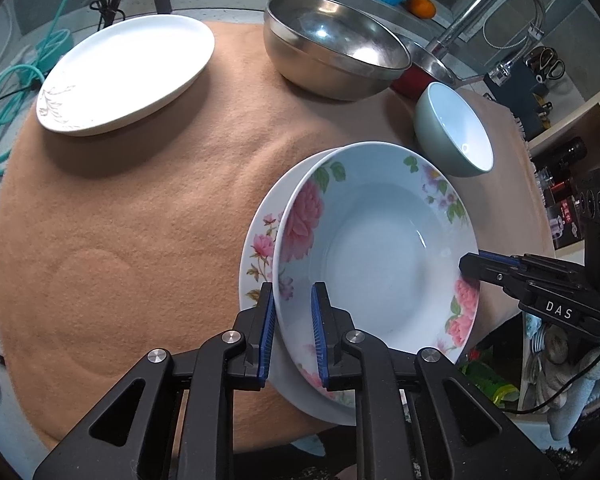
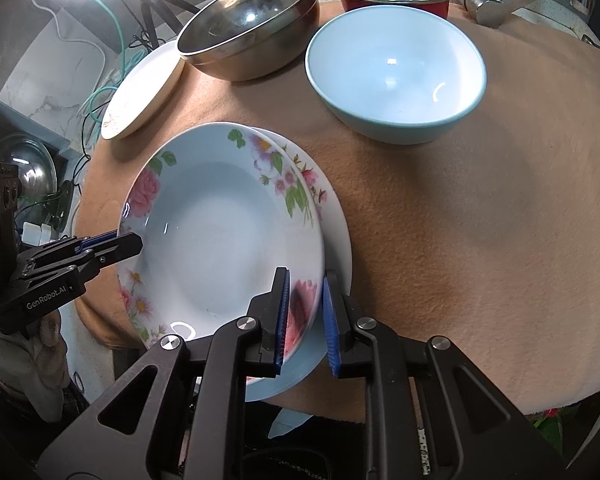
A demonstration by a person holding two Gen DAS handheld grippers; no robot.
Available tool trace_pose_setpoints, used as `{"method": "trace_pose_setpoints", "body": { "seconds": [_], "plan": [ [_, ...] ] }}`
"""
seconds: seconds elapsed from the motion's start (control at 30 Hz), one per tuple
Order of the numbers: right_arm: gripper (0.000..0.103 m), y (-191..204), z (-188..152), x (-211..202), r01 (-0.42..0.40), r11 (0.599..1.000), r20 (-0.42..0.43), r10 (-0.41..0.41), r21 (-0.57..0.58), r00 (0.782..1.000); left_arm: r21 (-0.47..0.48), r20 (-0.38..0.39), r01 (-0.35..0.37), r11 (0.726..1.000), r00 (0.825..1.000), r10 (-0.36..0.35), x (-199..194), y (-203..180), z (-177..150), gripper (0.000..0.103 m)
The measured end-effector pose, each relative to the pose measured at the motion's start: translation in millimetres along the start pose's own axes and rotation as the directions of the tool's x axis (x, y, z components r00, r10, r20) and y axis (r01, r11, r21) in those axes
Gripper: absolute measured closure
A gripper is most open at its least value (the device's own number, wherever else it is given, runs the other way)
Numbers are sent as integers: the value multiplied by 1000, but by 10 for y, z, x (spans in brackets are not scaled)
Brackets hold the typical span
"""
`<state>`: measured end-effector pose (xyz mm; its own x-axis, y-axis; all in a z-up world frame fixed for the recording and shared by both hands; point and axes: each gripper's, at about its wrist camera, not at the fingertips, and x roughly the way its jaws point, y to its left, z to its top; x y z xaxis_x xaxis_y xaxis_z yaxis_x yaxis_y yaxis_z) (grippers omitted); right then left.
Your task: Organize plates and bowls
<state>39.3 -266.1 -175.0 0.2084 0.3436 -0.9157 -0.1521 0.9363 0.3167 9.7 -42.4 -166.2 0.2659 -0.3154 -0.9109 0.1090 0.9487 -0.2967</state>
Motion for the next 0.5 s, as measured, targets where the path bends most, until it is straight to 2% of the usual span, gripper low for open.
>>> {"method": "trace_pose_setpoints", "body": {
  "seconds": [0.13,0.4,0.5],
  "plan": [
    [85,-27,2,5,-19,1000,-5,19,16,1000,-23,-6,28,999,1000,-28,3,21,13,83],
    [85,-115,-13,-3,-66,996,-10,67,58,998,-54,-2,51,997,999,-51,-20,90,7,83],
    [85,-104,-16,-11,-59,997,-7,59,54,998,-45,2,42,998,999,-42,-27,78,2,83]
  ]
}}
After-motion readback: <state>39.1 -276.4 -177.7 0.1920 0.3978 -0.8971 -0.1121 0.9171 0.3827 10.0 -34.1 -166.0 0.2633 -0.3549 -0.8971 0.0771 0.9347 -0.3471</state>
